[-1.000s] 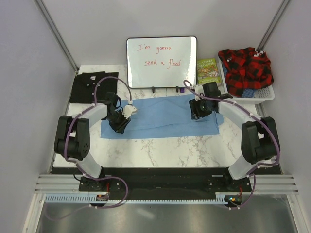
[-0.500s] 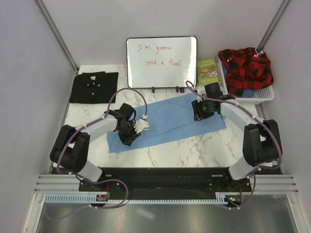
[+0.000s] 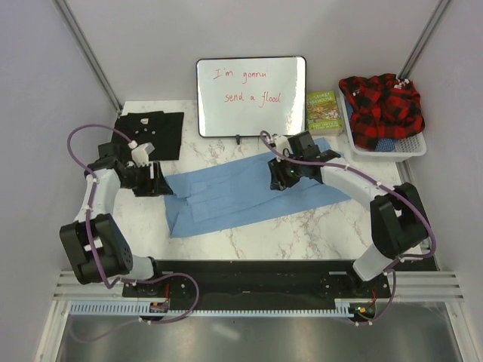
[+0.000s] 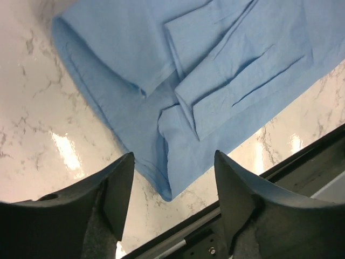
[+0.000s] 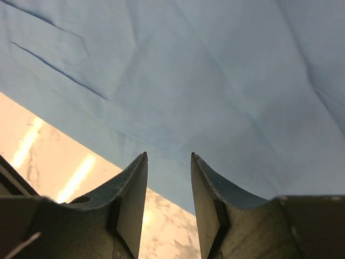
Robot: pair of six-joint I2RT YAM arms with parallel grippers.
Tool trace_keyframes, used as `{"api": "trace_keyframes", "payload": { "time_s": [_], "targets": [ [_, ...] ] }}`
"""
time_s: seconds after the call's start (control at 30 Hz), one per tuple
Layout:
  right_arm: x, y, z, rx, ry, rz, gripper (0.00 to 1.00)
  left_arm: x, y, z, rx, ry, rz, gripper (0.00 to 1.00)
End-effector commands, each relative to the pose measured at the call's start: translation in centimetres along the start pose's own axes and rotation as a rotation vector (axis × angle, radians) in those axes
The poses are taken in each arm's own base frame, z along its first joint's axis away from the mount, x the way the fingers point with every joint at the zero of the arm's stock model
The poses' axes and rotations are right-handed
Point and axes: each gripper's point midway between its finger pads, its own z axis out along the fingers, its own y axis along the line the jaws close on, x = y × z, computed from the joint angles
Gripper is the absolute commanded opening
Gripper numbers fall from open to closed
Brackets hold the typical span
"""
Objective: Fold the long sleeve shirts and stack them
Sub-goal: Fold the shirt
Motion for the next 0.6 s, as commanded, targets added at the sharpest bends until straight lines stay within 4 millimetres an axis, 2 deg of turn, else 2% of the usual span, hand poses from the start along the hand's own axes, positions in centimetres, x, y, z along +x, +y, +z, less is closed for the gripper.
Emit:
{"api": "trace_keyframes", "payload": {
  "time_s": [0.0,0.03,0.07,0.1,0.17,0.27,0.3,0.33,0.4,0.57],
  "targets": [
    [-3.2,5.8,3.5,-0.139,-0.07,-0.002,0.43,1.9,1.7,0.6,0.068,0.083,-0.306,0.71],
    [-3.6,6.7,4.0,-0.156,-0.073,-0.013,0.42,2.0,1.9,0.8,0.086,0.09,-0.313,0.74],
    [-3.4,8.2,4.7,-0.18,-0.058,-0.031,0.42,2.2,2.3,0.9,0.088,0.104,-0.325,0.75],
    [-3.2,8.7,5.8,-0.194,-0.043,-0.035,0.41,2.8,2.4,1.4,0.11,0.122,-0.341,0.77],
    [-4.1,10.6,6.6,-0.228,-0.058,-0.057,0.41,3.3,2.4,1.8,0.128,0.129,-0.325,0.78],
    [-5.7,12.4,8.1,-0.262,-0.092,-0.066,0.41,4.0,2.7,2.5,0.138,0.159,-0.346,0.79],
    [-5.7,12.7,9.2,-0.27,-0.086,-0.06,0.39,4.1,2.8,2.7,0.137,0.163,-0.356,0.8],
    [-6.6,13.3,9.5,-0.28,-0.1,-0.064,0.39,4.5,3.1,3.1,0.136,0.182,-0.385,0.81],
    [-6.1,13.9,11.2,-0.297,-0.077,-0.045,0.38,4.9,3.3,3.6,0.138,0.204,-0.415,0.82],
    [-6.2,14.3,13.1,-0.289,-0.078,-0.055,0.37,5.6,4.3,5.0,0.117,0.248,-0.497,0.85]
  ]
}}
